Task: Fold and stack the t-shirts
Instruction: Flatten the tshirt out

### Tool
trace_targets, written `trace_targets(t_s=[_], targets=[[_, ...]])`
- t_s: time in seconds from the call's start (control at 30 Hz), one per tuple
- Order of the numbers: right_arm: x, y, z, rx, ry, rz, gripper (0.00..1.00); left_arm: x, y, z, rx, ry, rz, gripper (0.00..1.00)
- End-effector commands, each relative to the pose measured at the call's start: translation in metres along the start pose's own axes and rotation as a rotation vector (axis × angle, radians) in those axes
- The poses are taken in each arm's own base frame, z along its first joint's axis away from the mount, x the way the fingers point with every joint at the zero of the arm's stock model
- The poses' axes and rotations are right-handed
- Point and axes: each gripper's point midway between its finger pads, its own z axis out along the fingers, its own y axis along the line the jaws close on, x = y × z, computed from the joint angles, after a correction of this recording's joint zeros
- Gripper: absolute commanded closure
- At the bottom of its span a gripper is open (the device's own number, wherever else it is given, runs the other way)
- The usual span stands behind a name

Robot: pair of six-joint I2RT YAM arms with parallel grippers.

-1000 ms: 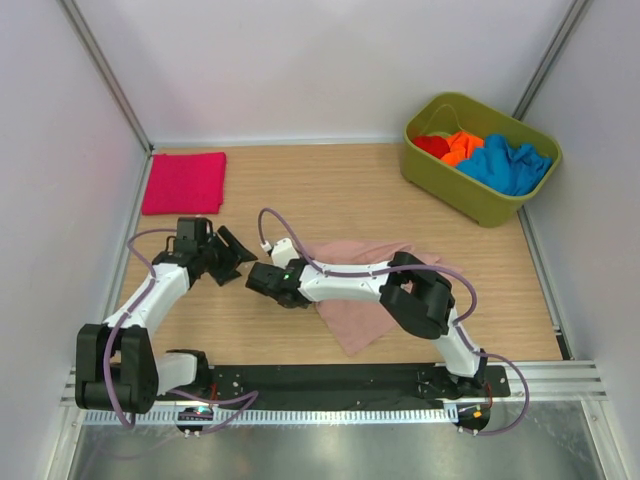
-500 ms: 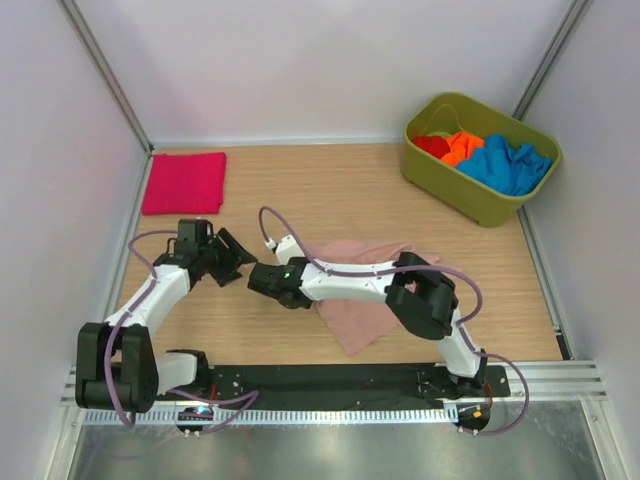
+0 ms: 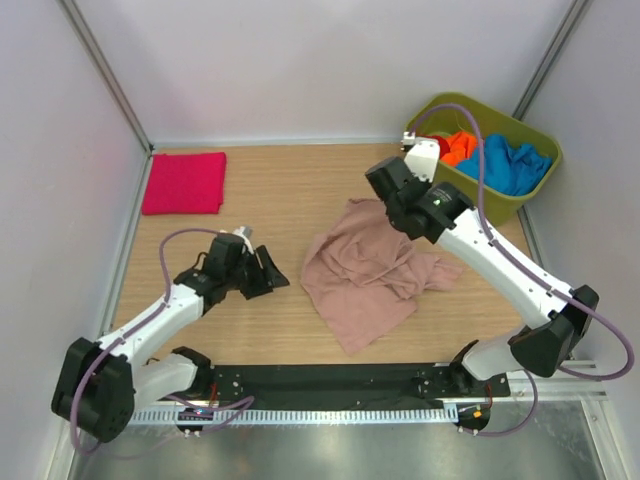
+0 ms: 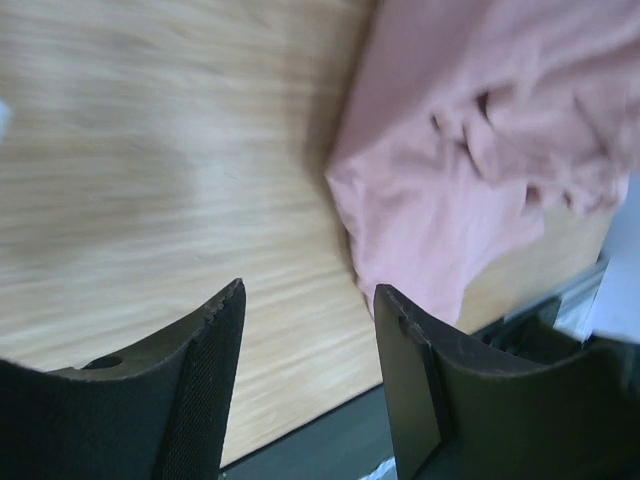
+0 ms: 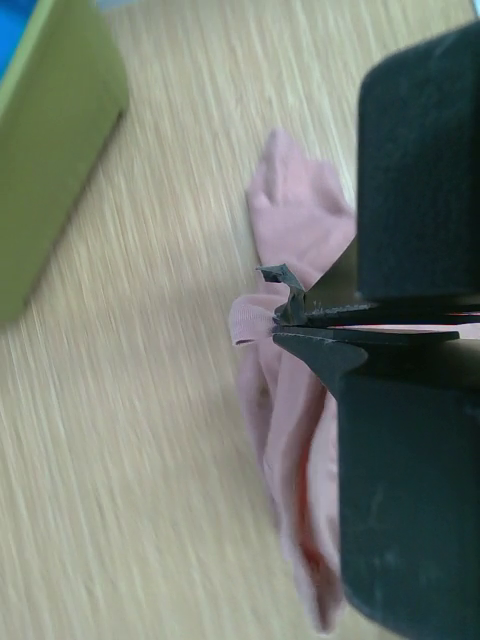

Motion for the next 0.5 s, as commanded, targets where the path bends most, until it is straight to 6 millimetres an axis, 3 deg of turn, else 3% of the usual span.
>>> trace_targets(t_s=[0.0, 0.03, 0.13, 0.37, 0.43, 0.47], targets=[[-0.007, -0.036, 0.016, 0.068, 0.024, -0.016, 0.99, 0.021, -0.023, -0.002, 0.07, -0.02, 0.108, 0.44], [-0.014, -0.051, 0.022, 0.101, 0.025, 0.016, 0.99, 0.034, -0.028, -0.001, 0.08, 0.002, 0.093, 0.45], [-0.022, -0.064, 0.029, 0.111, 0.029, 0.043, 0.99, 0.056, -0.032, 0.002, 0.094, 0.021, 0.069, 0.45], [-0.016, -0.06, 0.037, 0.089, 0.043, 0.06, 0.99, 0.098, -0.062, 0.02, 0.081, 0.031, 0.127, 0.43], [-0.014, -0.06, 0.038, 0.084, 0.045, 0.06, 0.99, 0.123, -0.064, 0.03, 0.048, 0.084, 0.151, 0.42], [-0.013, -0.059, 0.039, 0.078, 0.046, 0.063, 0.99, 0.126, -0.073, 0.034, 0.047, 0.076, 0.147, 0.41]])
